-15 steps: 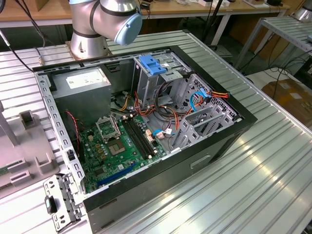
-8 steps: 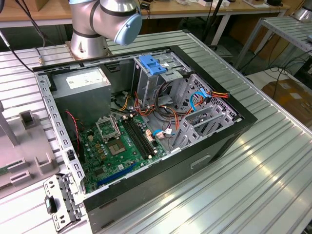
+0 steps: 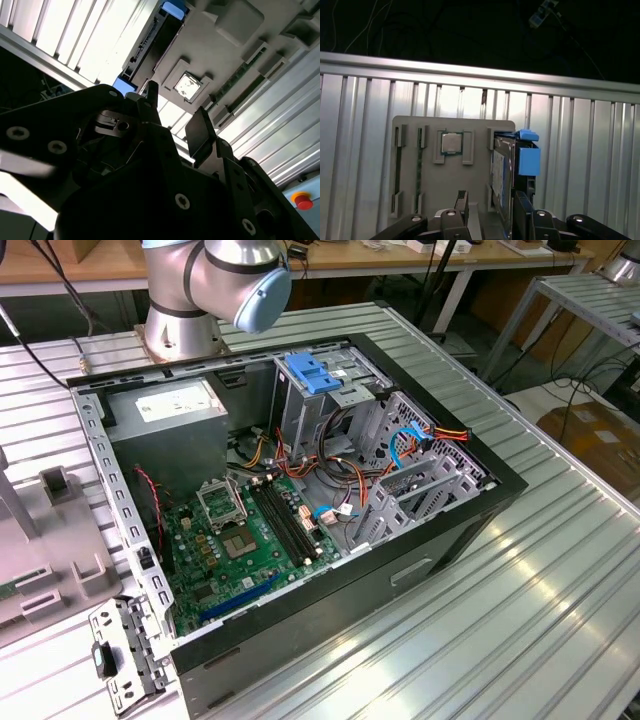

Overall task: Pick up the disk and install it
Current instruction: 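Pick up the disk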

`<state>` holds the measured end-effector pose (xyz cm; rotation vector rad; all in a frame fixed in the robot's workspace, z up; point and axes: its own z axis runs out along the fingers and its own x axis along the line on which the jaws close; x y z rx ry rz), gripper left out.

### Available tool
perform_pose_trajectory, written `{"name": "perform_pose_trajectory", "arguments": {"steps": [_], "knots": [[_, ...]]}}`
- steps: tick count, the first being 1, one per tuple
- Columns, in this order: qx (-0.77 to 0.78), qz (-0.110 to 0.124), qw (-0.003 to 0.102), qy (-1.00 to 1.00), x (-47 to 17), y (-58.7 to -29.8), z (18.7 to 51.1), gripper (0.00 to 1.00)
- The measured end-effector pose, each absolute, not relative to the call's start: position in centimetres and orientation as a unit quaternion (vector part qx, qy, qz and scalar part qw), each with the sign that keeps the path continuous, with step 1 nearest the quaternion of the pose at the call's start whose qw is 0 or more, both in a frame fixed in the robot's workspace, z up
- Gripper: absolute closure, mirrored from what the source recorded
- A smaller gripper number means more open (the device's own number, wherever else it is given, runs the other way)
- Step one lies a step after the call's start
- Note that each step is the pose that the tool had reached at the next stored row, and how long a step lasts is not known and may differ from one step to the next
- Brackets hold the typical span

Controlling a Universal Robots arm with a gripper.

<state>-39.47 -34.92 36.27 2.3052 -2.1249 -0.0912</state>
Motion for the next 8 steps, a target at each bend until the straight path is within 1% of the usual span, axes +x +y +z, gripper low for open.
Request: {"name": "perform_pose_trajectory", "arguments": {"steps": [8], "knots": [[0.735, -0.029, 0.002, -0.677, -39.78, -34.57, 35.93, 0.5]]}}
